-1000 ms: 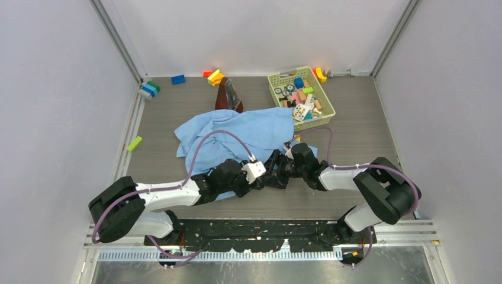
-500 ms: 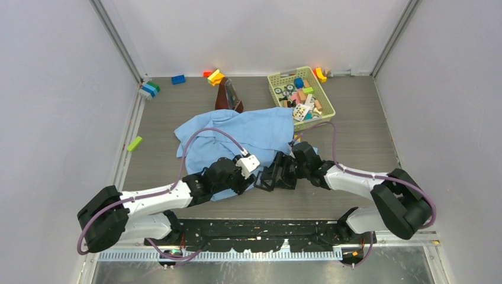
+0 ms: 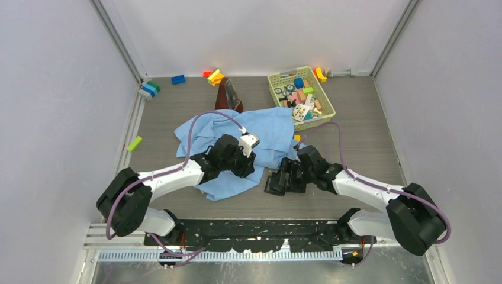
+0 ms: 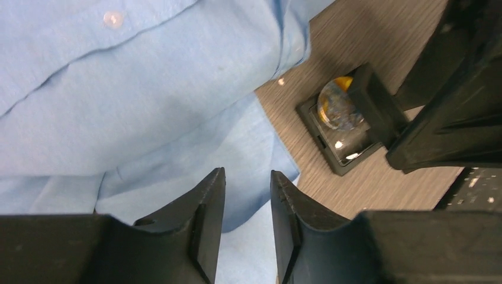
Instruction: Remove the brooch from the garment
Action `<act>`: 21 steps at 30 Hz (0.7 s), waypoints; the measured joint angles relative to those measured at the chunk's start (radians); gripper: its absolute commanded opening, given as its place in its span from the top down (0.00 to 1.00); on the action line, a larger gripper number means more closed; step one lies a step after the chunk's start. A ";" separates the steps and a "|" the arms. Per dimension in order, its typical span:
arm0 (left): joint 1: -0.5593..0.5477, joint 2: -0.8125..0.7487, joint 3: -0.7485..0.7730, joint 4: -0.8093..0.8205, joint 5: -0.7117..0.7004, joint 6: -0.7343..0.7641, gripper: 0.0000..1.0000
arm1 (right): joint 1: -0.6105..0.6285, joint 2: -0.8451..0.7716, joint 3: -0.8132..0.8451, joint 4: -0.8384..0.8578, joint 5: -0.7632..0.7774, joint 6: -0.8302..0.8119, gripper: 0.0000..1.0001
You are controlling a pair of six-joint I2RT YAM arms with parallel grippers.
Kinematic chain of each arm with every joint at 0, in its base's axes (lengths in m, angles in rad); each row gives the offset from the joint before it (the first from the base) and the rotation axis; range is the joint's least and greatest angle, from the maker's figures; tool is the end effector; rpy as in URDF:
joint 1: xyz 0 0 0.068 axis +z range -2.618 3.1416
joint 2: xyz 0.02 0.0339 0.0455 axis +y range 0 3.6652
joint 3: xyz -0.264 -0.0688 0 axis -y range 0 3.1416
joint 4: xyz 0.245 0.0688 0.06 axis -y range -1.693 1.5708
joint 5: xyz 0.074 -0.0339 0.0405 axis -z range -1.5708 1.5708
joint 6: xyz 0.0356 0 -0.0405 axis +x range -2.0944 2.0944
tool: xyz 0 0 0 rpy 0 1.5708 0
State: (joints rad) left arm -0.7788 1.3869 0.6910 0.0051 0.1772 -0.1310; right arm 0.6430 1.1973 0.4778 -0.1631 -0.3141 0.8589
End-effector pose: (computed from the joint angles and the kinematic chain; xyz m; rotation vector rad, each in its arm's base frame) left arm 0.1965 -0.2027 0.1926 0.8371 2.1862 -0.6704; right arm 0.1663 0.1383 0.1597 0.1376 2.6824 0.9661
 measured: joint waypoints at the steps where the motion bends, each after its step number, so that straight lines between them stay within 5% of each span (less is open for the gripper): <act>1: 0.005 0.000 0.013 -0.006 0.013 -0.002 0.65 | 0.000 -0.003 -0.002 0.000 -0.002 -0.011 0.59; 8: 0.001 0.000 0.034 -0.035 0.087 -0.004 0.62 | -0.002 -0.016 -0.034 0.072 -0.042 -0.069 0.59; 13: 0.001 0.036 0.084 -0.071 0.138 -0.006 0.74 | -0.002 -0.021 -0.079 0.162 -0.068 -0.098 0.60; 18: 0.001 0.137 0.196 -0.103 0.188 -0.021 0.99 | -0.002 -0.031 -0.108 0.224 -0.085 -0.118 0.61; 21: 0.001 0.180 0.224 -0.118 0.212 -0.023 1.00 | -0.002 -0.049 -0.116 0.231 -0.085 -0.124 0.62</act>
State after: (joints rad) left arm -0.7776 1.5665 0.9154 -0.1127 0.3897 -0.1535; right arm 0.6411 1.1484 0.3614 0.0681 -0.3992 0.7345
